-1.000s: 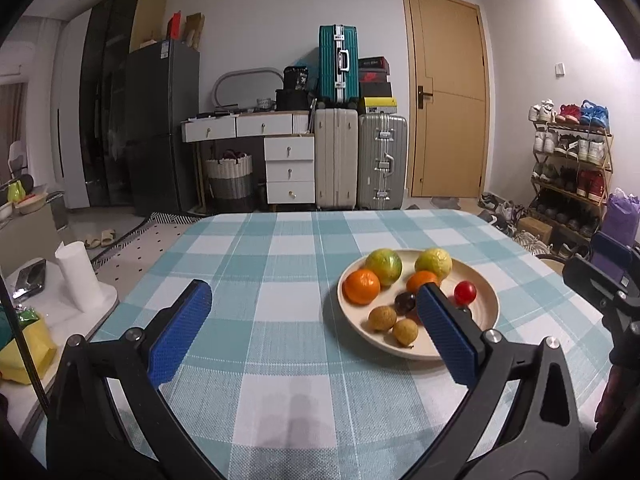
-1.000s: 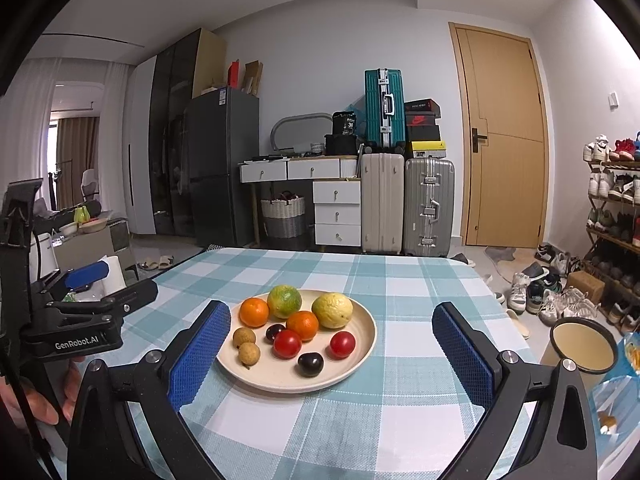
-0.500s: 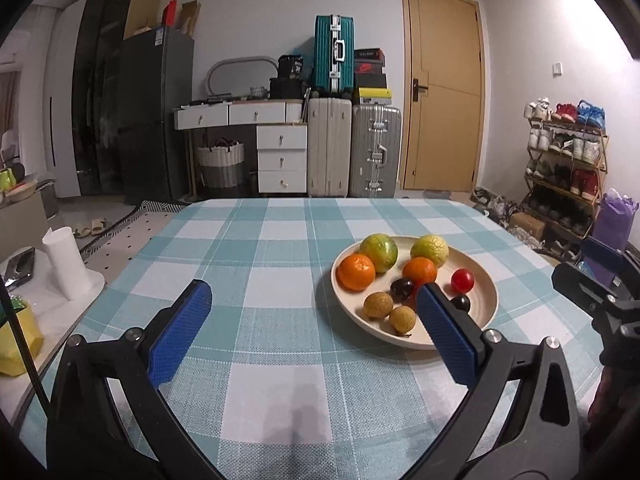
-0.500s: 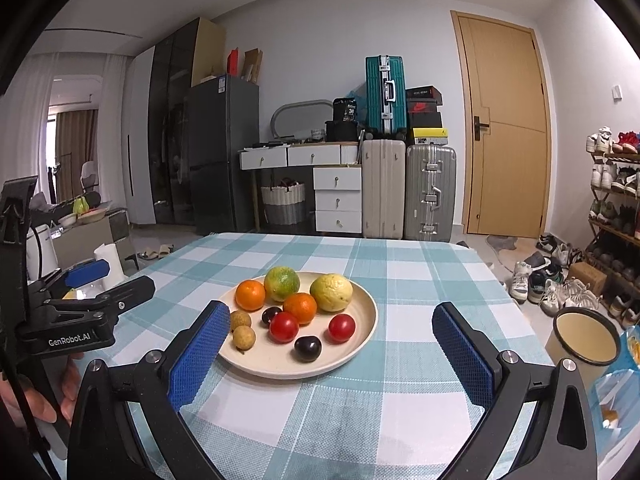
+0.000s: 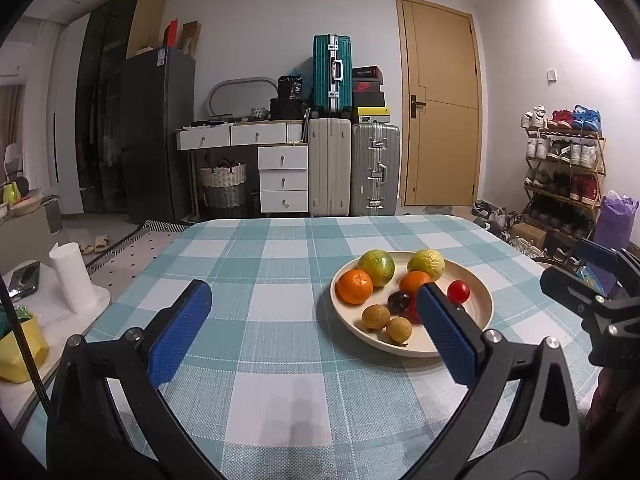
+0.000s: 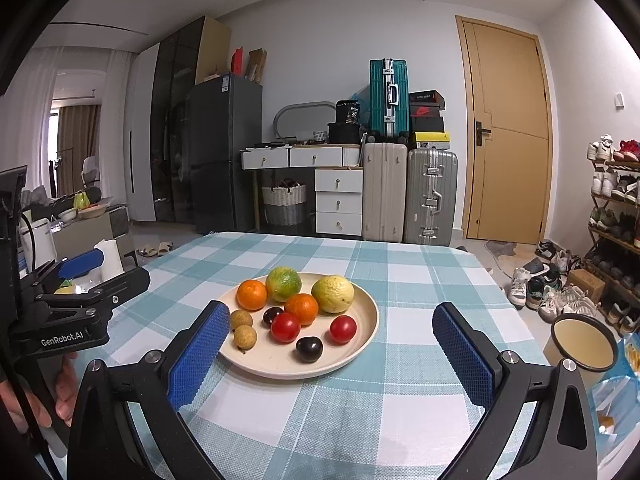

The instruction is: Organize fruits

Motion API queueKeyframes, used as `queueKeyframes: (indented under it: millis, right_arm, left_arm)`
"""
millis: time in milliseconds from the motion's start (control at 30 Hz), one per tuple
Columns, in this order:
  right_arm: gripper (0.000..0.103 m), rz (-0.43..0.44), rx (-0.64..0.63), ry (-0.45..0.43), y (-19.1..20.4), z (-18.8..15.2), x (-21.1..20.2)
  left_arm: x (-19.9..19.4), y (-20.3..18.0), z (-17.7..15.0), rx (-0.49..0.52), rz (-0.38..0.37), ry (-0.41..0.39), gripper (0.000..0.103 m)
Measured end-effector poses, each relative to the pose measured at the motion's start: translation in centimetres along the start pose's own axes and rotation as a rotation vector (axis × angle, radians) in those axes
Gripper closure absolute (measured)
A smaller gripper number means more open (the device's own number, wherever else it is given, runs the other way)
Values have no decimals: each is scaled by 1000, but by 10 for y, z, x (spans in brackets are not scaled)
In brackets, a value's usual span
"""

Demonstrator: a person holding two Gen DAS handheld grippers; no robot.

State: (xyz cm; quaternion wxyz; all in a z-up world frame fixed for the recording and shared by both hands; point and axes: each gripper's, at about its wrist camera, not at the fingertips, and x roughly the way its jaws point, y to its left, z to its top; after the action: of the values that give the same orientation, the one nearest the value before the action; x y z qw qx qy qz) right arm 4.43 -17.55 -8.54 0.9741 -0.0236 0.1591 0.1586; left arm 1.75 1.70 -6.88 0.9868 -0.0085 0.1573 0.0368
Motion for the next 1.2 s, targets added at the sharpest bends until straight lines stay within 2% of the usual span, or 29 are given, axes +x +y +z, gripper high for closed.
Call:
queueKeyframes:
  millis: [1200]
  right_arm:
    - [0, 2, -2, 0, 1, 0, 0]
  left_arm:
    - [1, -1, -1, -1, -1, -1, 1]
